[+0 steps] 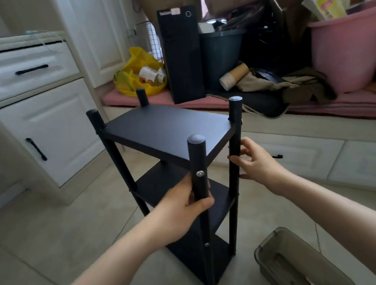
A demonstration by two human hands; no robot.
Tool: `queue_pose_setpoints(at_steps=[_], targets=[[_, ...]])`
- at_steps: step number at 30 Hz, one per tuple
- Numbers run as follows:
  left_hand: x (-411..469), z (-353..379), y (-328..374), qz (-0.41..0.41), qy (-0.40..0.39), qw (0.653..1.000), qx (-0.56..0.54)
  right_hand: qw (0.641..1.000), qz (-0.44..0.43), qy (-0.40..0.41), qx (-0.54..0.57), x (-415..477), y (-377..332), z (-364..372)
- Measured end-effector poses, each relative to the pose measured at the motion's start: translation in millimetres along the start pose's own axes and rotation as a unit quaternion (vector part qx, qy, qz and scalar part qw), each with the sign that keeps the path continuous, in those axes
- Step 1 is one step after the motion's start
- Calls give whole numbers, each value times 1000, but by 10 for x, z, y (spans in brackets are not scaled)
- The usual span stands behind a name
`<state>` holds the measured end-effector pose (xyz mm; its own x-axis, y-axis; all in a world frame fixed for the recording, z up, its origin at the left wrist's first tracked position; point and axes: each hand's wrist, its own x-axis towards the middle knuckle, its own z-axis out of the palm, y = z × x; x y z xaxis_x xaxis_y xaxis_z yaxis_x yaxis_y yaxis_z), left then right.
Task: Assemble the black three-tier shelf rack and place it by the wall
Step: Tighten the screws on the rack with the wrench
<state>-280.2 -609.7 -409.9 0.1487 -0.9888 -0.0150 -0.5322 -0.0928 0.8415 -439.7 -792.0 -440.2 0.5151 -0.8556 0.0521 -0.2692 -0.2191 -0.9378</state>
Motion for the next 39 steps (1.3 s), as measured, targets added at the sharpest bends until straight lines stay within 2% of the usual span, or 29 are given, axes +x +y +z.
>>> queue_pose_setpoints(at_steps=[5, 8, 19, 24, 28, 31, 35, 39], targets=[[56, -197, -17, 8, -58, 998, -9, 1000, 23, -6, 10, -242, -61, -169], [44, -293, -34, -11, -66, 998, -11, 999, 34, 0, -6, -430, -121, -196], [-103, -427, -54, -39, 11, 998, 37, 997, -4, 6, -74, -1052, -238, -109], [-290, -464, -96, -36, 40, 997, 49, 993, -43, -23, -107, -1201, -217, -124], [-429, -430, -119, -33, 103, 993, 43, 985, -61, -72, -142, -1289, -263, -133], [-449, -283, -159, -66, 149, 985, 50, 982, -56, -88, -158, -1311, -318, -163], [-423, -116, -276, -92, 113, 986, 80, 976, -79, -110, -171, -1322, -390, -180], [-390, -152, -288, -84, 94, 987, 96, 972, -100, -111, -184, -1350, -386, -186]])
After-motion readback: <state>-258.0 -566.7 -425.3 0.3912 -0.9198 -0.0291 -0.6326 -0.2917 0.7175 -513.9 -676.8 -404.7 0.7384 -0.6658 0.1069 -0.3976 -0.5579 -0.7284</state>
